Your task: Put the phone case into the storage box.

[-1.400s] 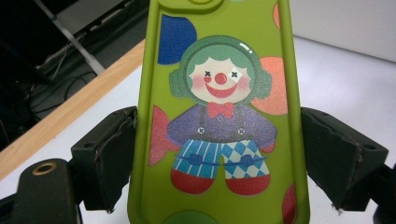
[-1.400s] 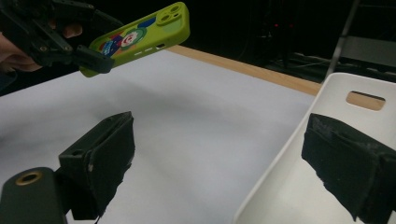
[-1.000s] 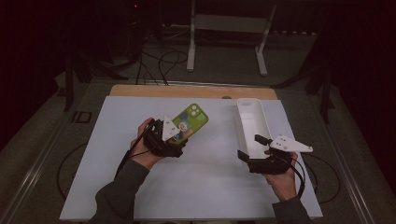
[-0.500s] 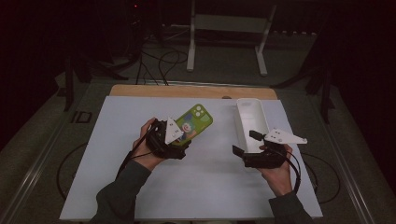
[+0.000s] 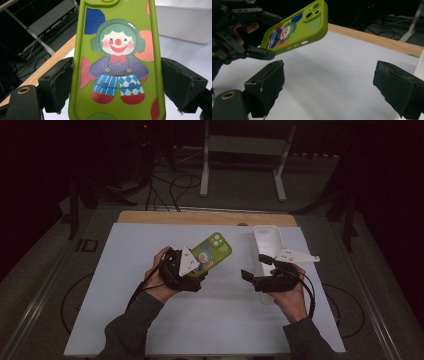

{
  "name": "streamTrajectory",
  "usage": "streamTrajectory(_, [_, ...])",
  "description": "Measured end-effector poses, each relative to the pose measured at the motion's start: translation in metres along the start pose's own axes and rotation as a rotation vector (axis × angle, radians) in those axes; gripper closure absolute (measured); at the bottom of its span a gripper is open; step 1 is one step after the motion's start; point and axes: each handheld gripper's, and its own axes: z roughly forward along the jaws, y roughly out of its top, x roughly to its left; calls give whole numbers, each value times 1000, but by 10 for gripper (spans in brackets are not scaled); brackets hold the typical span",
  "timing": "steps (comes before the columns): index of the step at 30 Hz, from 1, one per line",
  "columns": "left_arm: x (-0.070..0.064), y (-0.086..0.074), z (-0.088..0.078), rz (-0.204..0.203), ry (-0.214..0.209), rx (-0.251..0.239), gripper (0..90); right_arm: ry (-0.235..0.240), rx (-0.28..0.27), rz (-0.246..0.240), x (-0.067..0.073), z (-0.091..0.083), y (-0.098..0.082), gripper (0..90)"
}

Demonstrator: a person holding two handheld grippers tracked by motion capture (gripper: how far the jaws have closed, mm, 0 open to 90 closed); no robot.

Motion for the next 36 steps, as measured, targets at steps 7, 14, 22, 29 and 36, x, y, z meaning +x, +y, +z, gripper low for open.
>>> streamTrajectory(7, [-3, 1, 0, 14, -4, -11, 164, 16, 19, 26, -1, 8, 3, 98])
streamTrajectory(14, [-6, 3, -1, 31, -11, -26, 164, 39, 20, 48, -1, 13, 8, 103])
streamTrajectory(22, [-8, 4, 0, 39, -16, -36, 164, 57, 22, 56, 1, 20, 17, 116])
streamTrajectory(29, [-10, 5, -1, 50, -21, -48, 164, 85, 25, 94, -1, 27, 18, 133])
streamTrajectory(36, [-13, 6, 0, 67, -25, -56, 164, 111, 32, 117, -2, 31, 18, 147])
